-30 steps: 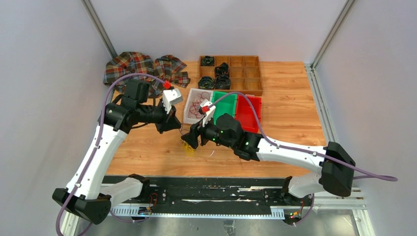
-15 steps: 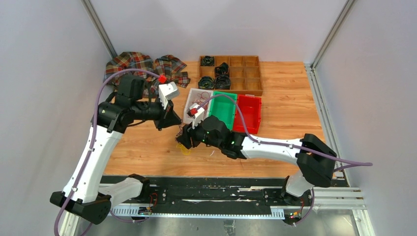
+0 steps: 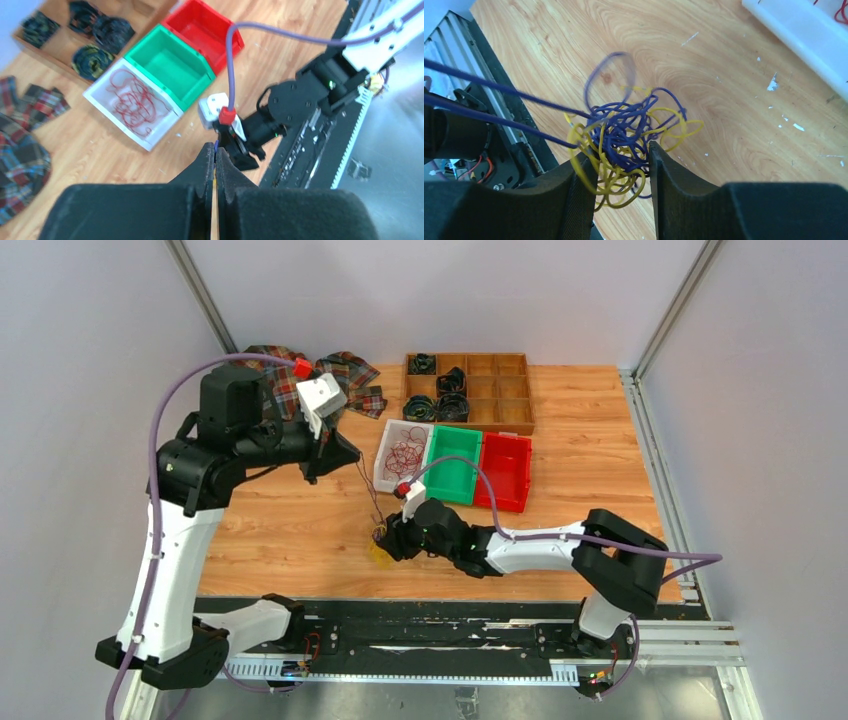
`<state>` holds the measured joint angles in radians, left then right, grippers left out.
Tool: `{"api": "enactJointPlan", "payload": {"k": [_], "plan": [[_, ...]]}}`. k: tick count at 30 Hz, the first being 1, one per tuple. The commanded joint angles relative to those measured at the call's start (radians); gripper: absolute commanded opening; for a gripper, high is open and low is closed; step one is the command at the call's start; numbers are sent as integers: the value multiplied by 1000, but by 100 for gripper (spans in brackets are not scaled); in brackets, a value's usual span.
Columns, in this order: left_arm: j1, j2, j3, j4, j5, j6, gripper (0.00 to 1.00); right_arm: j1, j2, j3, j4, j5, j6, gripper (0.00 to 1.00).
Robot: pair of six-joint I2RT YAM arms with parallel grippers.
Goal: Untangle the cables
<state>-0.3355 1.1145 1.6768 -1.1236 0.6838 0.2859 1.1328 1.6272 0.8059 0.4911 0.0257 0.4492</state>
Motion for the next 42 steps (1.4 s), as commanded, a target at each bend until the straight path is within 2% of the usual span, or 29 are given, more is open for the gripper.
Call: {"api": "enactJointPlan", "payload": {"k": [1, 5, 9, 12, 14, 21, 28, 36, 42], "plan": [[-2, 28, 178, 36, -39, -33, 1, -7, 56, -29, -17, 18, 38, 40], [-1, 59, 330, 37, -79, -38, 0, -7, 79, -39, -39, 15, 50, 40], [-1, 94, 479, 38, -131, -38, 0, -7, 78, -56, -43, 25, 62, 44], [-1, 108, 537, 38, -137, -51, 0, -6, 58, -51, -67, 37, 59, 46], [-2, 90, 504, 38, -117, -55, 0, -6, 14, -42, -102, 55, 42, 51], [-1, -6, 240, 36, -116, 24, 1, -7, -180, 39, -261, 40, -77, 69], [-1, -35, 155, 36, -108, 74, 0, -8, -275, 118, -296, 29, -150, 71], [-1, -46, 127, 36, -93, 87, 0, -10, -175, 210, -215, -1, -129, 70], [-1, -45, 146, 36, -83, 78, 0, -10, -27, 287, -172, 62, -111, 67]]}}
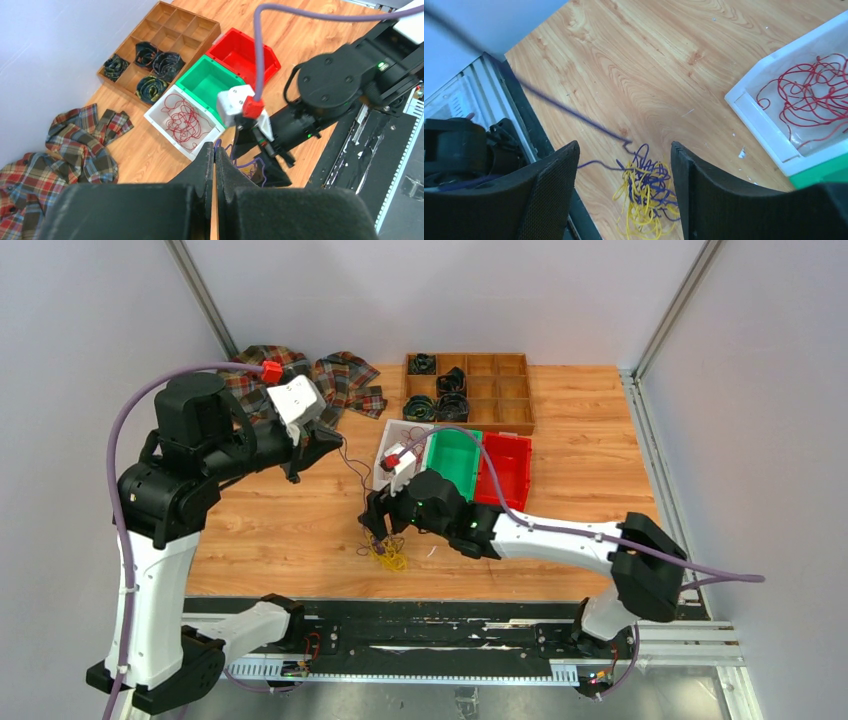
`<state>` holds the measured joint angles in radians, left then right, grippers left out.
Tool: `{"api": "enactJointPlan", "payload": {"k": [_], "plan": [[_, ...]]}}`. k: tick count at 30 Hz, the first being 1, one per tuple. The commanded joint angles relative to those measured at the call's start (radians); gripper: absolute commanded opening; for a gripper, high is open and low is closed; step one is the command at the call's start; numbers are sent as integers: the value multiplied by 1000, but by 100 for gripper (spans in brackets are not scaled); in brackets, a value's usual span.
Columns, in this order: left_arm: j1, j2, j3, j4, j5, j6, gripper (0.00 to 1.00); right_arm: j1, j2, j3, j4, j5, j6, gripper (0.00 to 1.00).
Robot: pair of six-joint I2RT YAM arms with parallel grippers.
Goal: Untangle the cables
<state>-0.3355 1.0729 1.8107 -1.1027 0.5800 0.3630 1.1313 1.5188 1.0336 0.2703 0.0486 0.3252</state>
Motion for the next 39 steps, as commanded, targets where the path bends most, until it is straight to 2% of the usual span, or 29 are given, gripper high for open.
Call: {"api": "enactJointPlan", "payload": {"k": [1, 6, 13, 18, 20, 24, 27, 31, 39], "plan": [[-2, -3, 22, 15, 23, -4, 0, -9, 116, 68, 57, 54, 28, 66], [-1, 13, 124, 15, 30, -23, 0, -10, 227, 75, 127, 90, 55, 64], [-1, 57, 364, 16, -6, -47, 0, -13, 303, 8, 145, 139, 88, 62], [-2, 120, 616, 24, -104, -16, 0, -23, 300, -73, 171, 167, 124, 62], [-2, 132, 671, 78, -176, -14, 0, -30, 295, -101, 175, 176, 141, 62], [-2, 63, 582, 335, -337, 15, 0, -43, 280, -161, 204, 179, 170, 62], [-1, 31, 514, 469, -381, 63, 0, -45, 270, -177, 211, 180, 175, 62], [-1, 47, 508, 435, -360, 60, 0, -44, 199, -190, 226, 168, 149, 62], [-2, 0, 275, 411, -247, 10, 0, -71, -57, -136, 146, 160, 1, 66]]}}
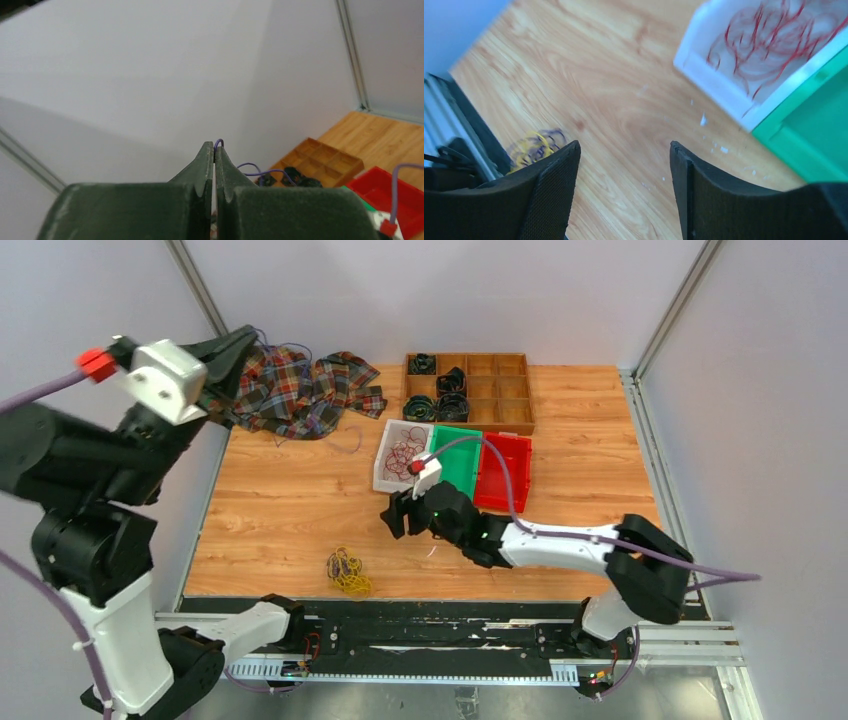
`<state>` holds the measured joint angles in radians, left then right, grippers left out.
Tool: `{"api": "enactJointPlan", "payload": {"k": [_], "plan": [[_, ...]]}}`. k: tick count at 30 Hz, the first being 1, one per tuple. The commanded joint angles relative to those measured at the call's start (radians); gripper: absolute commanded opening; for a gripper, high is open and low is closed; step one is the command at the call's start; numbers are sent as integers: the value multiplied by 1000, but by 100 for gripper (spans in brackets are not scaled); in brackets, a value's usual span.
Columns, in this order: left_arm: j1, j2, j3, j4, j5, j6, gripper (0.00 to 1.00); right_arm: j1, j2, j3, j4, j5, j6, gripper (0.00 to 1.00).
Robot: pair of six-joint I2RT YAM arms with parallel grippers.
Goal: Untangle the cables
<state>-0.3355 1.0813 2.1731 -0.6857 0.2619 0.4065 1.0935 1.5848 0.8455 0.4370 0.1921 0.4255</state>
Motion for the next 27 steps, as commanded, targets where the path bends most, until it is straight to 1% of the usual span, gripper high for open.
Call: {"api": "enactJointPlan", "payload": {"k": [1, 3, 6, 9, 11, 14, 16, 18, 22, 25, 27], "plan": [[-2, -7, -114, -31, 120, -46, 0, -45, -157, 64, -42, 19, -122, 66], [-2, -15, -187, -39, 187, -96, 0, -69, -220, 82, -97, 42, -171, 66], [-2, -12, -306, -37, 278, -167, 0, -132, -295, 84, -192, 89, -201, 65], [-4, 28, -356, -37, 340, -210, 1, -230, -349, 35, -239, 110, -201, 64], [-21, 60, -363, -37, 363, -211, 0, -313, -347, 26, -281, 122, -184, 64], [-54, 104, -363, -38, 378, -190, 0, -437, -292, 52, -344, 131, -163, 63], [-82, 132, -360, -37, 384, -177, 1, -498, -217, 93, -382, 110, -159, 63], [-100, 158, -354, -38, 392, -170, 0, -540, -122, 169, -443, 93, -157, 61], [-116, 196, -340, -37, 416, -161, 0, -576, 62, 310, -514, 52, -158, 58], [-117, 204, -347, -38, 416, -151, 0, -578, 137, 356, -520, 24, -152, 57], [-118, 204, -352, -38, 412, -142, 0, -580, 184, 381, -530, 27, -144, 54]]}}
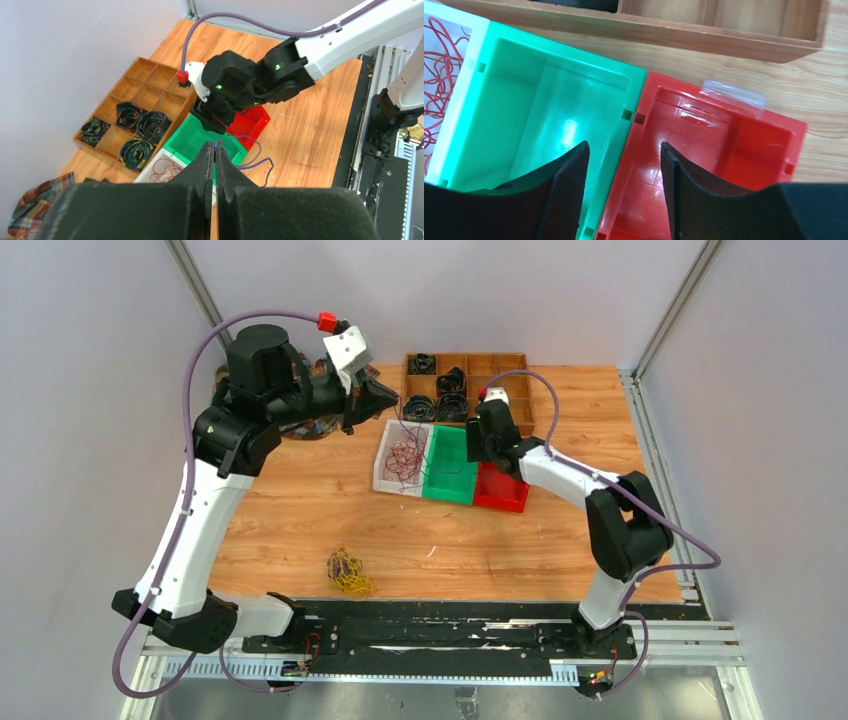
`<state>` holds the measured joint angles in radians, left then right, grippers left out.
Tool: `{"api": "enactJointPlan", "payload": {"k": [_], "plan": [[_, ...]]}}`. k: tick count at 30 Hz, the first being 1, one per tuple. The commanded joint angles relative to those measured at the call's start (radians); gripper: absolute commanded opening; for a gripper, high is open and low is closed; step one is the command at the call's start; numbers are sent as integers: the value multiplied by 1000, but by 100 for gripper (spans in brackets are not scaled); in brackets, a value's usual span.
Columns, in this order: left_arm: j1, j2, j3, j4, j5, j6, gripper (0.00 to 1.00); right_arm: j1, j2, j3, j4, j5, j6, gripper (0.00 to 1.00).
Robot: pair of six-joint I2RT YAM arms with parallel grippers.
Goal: Untangle the cables
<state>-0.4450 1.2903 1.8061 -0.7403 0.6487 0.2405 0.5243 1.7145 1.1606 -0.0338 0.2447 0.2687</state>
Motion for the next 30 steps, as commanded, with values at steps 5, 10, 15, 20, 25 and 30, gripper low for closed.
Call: {"api": "enactJointPlan", "payload": {"k": [5, 10, 15, 20, 25, 30], "plan": [[-9, -8, 23, 17, 23, 40, 0, -10, 120, 98, -109, -64, 67, 36], [-9, -9, 40, 22, 20, 57, 0, 0, 120, 57, -92, -143, 147, 4], [-9, -22, 18, 58, 17, 41, 0, 41, 97, 33, -100, -118, 237, 1], [-9, -23, -6, 72, 17, 35, 0, 123, 95, 40, -148, -26, 400, 1], [-9, -13, -11, 88, 13, 27, 0, 229, 97, 49, -202, 82, 578, 1], [-9, -25, -49, 90, 2, 46, 0, 257, 81, 17, -221, 103, 720, 2]]}}
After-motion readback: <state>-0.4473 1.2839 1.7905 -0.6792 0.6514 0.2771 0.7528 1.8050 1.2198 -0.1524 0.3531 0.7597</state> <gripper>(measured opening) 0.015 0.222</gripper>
